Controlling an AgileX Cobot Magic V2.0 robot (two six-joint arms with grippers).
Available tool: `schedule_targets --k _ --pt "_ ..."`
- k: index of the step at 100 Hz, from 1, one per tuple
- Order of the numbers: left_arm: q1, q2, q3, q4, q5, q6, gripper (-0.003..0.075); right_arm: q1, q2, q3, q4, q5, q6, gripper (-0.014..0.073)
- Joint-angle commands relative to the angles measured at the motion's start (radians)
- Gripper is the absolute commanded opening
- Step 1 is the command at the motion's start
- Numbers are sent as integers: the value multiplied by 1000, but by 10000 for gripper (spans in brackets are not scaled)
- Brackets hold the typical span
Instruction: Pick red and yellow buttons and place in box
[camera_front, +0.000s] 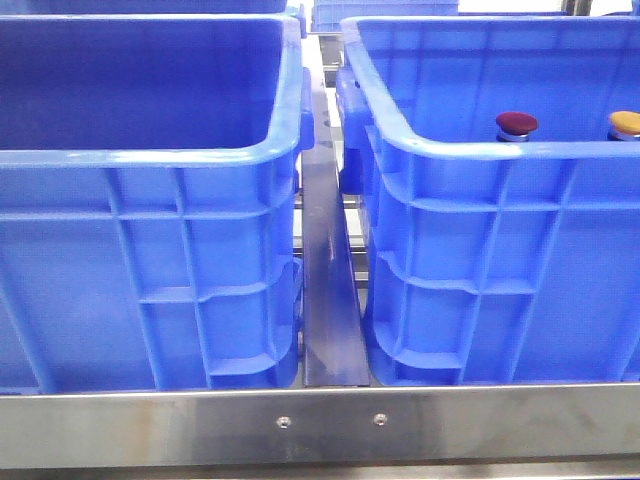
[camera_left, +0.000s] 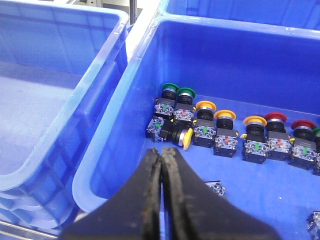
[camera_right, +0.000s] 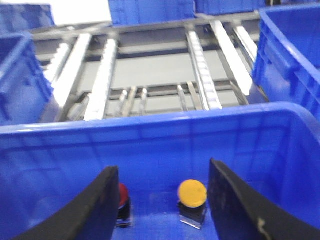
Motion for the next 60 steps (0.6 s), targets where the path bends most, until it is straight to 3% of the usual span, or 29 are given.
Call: schedule_targets --k 1,40,60 --pt "3 9 -27 6 -71 -9 -19 -5 -82 3 8 32 -8 374" --pt "3 9 -27 6 -71 -9 -19 -5 -254 52 8 62 -8 -76" --pt "3 9 -27 6 -71 -9 -19 -5 -252 52 8 76 -8 -69"
